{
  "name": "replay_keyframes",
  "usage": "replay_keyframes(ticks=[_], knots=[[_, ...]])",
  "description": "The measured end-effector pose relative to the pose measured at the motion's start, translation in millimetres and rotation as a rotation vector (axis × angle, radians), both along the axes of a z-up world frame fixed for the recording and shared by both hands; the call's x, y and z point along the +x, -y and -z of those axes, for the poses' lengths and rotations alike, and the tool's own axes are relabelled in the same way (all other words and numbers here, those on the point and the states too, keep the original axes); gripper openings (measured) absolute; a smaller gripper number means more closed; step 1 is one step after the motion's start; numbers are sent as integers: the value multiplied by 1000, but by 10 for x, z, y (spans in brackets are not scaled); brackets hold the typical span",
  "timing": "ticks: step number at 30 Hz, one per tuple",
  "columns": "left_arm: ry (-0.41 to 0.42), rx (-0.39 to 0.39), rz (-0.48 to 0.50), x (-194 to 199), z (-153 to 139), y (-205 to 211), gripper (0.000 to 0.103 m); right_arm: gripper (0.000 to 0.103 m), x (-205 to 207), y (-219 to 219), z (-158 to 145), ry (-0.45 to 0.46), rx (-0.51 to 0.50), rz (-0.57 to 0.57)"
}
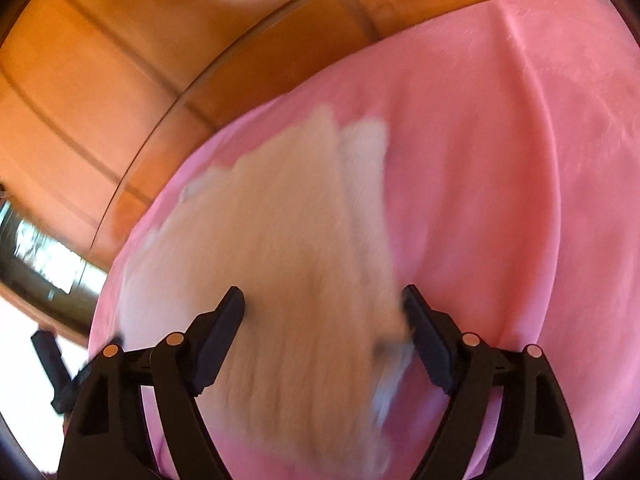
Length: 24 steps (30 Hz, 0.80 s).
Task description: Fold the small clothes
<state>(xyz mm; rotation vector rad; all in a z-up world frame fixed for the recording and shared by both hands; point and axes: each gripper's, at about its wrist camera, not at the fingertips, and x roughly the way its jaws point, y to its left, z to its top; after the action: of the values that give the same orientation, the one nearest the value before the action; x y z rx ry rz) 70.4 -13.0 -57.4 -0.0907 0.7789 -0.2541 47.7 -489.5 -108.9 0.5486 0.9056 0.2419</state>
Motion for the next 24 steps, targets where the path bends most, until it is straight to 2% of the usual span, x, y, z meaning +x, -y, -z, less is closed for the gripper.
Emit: replay_keyframes(ticks=[1, 2, 4, 5, 10, 14, 17, 21, 24], knots=[[3, -1, 6, 3, -9, 19, 34, 69, -45, -51, -4, -11, -2, -21], [3, -6, 9, -6, -17, 27, 34, 53, -76, -80, -15, -19, -7, -26], [1, -35, 23, 19, -37, 31, 34, 31, -104, -124, -62, -29, 1, -11], [0, -50, 29, 23, -52, 25, 34, 28, -100, -133, -92, -25, 7, 0], [-19, -152, 57, 10, -111, -97, 34, 24, -59, -408, -640, 105, 26, -10], [-34, -255, 50, 29, -153, -333, 34, 24, 115, -852, -1113, 209, 57, -101], [-42, -336, 34, 47, -176, -524, 34, 23, 325, -1437, -1355, 259, 63, -207], [-48, -446, -11, 67, -180, -861, 34, 23, 555, -2208, -1338, 251, 52, -335], [-49, -490, -27, 83, -179, -1028, 34, 23, 751, -2781, -1111, 190, 31, -419]])
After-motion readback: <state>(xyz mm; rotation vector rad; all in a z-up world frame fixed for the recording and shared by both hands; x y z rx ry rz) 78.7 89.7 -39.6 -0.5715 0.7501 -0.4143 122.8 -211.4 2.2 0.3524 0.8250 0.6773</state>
